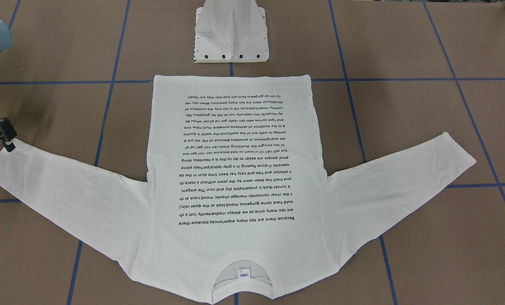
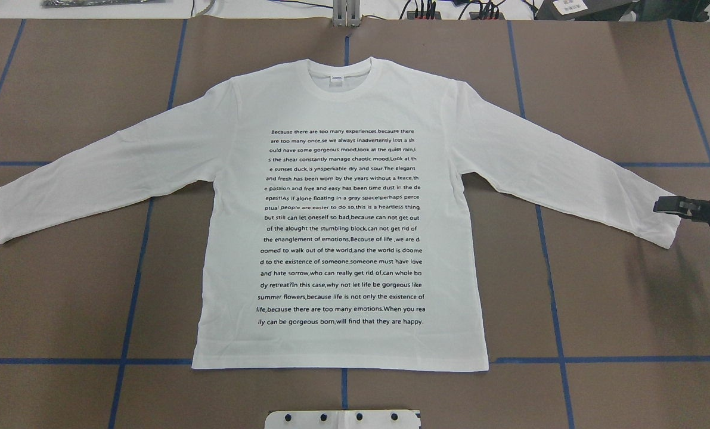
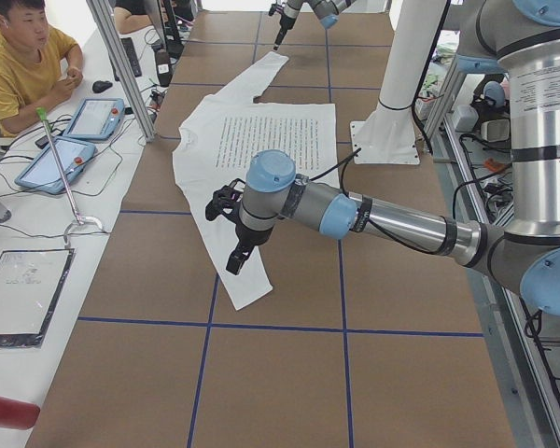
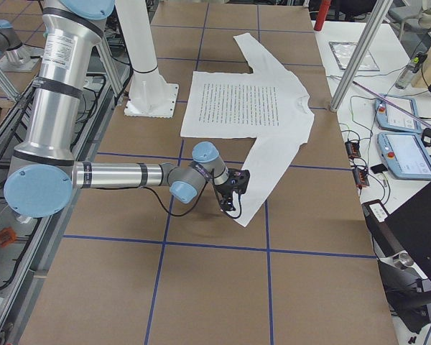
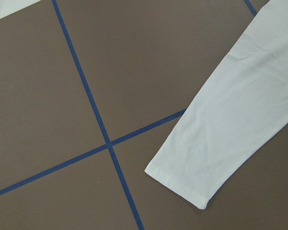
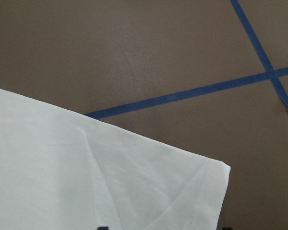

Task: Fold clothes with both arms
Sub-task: 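Grasp the cuff of the sleeve nearest the right gripper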

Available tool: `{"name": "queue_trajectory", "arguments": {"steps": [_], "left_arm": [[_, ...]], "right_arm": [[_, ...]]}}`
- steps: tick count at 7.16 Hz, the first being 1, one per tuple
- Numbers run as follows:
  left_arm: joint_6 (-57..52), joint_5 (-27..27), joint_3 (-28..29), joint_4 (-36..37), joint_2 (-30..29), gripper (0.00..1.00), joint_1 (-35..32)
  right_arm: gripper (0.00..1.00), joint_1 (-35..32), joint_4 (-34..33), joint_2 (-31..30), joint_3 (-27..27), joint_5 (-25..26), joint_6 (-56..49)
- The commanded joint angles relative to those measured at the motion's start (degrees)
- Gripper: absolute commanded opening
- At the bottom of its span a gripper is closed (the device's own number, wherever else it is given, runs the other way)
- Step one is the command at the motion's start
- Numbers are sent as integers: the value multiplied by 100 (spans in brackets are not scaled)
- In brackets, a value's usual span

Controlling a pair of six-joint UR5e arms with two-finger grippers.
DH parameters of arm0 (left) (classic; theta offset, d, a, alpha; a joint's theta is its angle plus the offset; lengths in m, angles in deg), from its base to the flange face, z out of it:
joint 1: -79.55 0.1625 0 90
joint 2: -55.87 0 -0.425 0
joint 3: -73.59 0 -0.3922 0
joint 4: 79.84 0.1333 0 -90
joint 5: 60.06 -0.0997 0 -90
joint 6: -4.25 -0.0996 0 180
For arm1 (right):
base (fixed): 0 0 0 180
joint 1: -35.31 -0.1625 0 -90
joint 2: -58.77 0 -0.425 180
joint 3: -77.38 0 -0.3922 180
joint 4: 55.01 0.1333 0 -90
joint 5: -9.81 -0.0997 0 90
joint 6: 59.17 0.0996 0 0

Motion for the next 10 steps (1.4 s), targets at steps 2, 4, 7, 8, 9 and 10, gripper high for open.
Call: {"name": "queue_trajectory", "arguments": {"steps": [2, 4, 7, 8, 9, 10], "left_arm": [[0, -3, -9, -3, 5, 100, -9], [0, -12, -9, -3, 14, 100, -9], [0, -12, -9, 6, 23, 100, -9], [-9, -12, -18, -3, 23, 100, -9], [0, -12, -26, -3, 32, 100, -9], [-9, -12, -26, -3, 40, 100, -18]], "right_arm": [[69, 210, 117, -9, 214, 138, 166], [67, 332, 117, -105, 249, 261, 166], [62, 535, 126, -176, 249, 340, 183], [57, 553, 126, -176, 249, 341, 192], [46, 553, 126, -176, 249, 349, 192], [14, 553, 126, -168, 240, 341, 192]]}}
